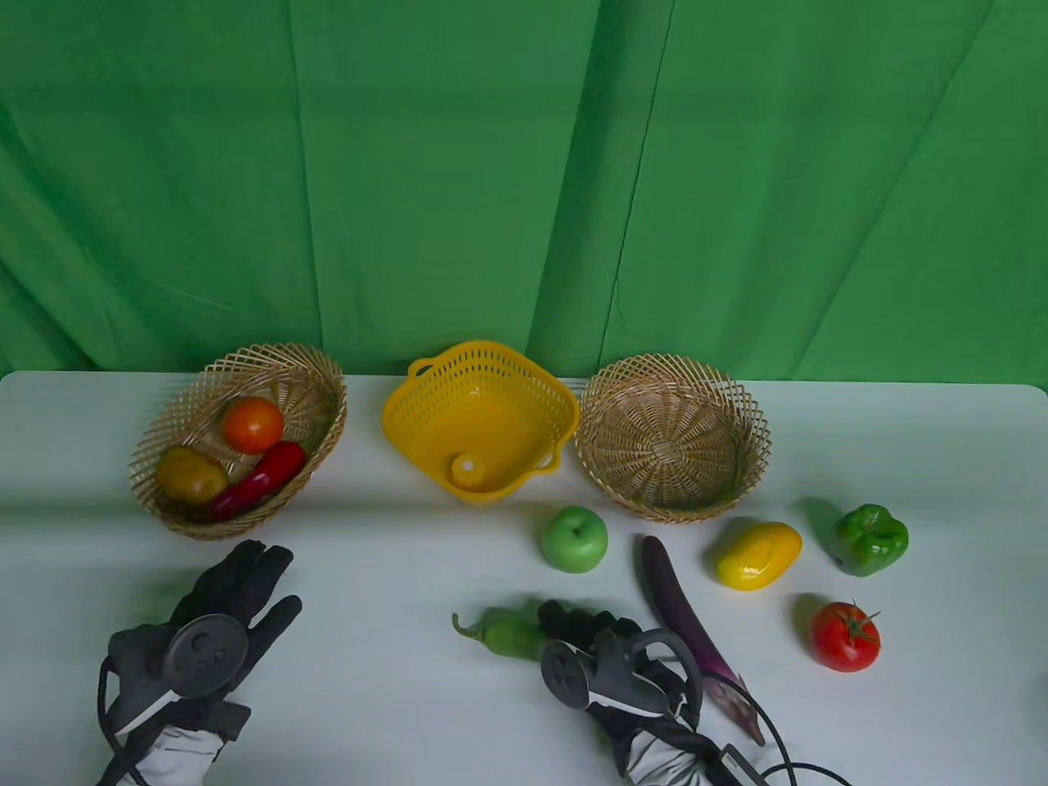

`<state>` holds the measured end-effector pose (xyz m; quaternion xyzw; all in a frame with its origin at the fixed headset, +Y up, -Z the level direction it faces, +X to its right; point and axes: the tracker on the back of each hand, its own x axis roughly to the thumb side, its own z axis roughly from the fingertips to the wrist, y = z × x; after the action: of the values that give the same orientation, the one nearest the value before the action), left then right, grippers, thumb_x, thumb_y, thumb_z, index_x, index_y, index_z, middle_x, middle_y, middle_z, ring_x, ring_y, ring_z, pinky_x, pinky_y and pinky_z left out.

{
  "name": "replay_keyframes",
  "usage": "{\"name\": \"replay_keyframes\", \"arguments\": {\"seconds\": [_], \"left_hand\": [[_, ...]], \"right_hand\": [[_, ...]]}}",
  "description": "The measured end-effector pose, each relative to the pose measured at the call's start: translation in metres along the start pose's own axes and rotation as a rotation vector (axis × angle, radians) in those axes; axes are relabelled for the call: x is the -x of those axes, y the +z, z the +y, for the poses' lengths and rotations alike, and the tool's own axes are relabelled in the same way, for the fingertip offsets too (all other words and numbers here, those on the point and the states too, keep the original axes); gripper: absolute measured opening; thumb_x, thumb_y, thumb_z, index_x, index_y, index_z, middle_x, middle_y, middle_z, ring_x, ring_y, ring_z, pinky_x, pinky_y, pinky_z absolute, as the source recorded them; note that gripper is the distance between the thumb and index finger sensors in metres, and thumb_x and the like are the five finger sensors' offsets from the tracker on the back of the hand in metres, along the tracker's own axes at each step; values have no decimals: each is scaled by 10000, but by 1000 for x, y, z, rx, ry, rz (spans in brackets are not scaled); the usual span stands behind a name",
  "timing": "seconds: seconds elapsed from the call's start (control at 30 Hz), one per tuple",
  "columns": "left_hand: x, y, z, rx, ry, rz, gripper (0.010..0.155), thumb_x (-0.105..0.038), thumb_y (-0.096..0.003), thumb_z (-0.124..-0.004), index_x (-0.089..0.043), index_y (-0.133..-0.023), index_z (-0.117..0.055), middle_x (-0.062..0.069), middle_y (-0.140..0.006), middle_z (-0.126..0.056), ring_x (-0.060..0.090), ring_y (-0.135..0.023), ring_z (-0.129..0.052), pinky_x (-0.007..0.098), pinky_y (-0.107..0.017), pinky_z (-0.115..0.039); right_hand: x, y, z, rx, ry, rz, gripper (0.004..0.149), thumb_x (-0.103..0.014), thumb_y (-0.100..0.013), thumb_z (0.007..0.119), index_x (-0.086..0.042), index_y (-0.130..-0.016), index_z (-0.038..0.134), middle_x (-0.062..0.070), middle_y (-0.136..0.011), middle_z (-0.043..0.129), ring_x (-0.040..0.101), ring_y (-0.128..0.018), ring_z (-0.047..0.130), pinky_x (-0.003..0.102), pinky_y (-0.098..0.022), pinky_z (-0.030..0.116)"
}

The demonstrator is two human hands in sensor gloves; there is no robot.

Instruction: Place 10 objects into 3 containers, with green background

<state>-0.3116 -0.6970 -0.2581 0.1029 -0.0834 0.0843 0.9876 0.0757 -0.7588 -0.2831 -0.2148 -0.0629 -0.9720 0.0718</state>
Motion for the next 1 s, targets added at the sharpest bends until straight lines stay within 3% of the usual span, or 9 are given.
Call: {"name": "replay_keyframes", "arguments": {"seconds": [0.37,0.67,1.0], "left_hand": [[1,0,1,-6,6,2,639,-596,-562,-609,-324,-1139,-562,162,-1150,-691,398,-972,-835,556,-619,-755],[2,0,2,-12,8,7,639,-596,-562,-608,-324,-1138,-564,161,-1150,-692,396,-973,-835,556,-620,-755],[3,0,2,-7,8,8,638,-596,-562,-608,-325,-1139,-563,161,-1150,-692,399,-973,-834,557,-620,-754]], "right_hand": [[2,-8,-37,1,-93,-22,688,-439,-552,722,-193,-1139,461,111,-1056,743,370,-830,822,509,-635,703],[8,-19,-77,100,-188,15,682,-439,-554,719,-201,-1139,464,112,-1060,736,369,-837,811,500,-630,701],[13,-57,-106,226,-297,190,671,-447,-557,712,-232,-1140,458,96,-1076,713,362,-865,782,499,-662,673]]}}
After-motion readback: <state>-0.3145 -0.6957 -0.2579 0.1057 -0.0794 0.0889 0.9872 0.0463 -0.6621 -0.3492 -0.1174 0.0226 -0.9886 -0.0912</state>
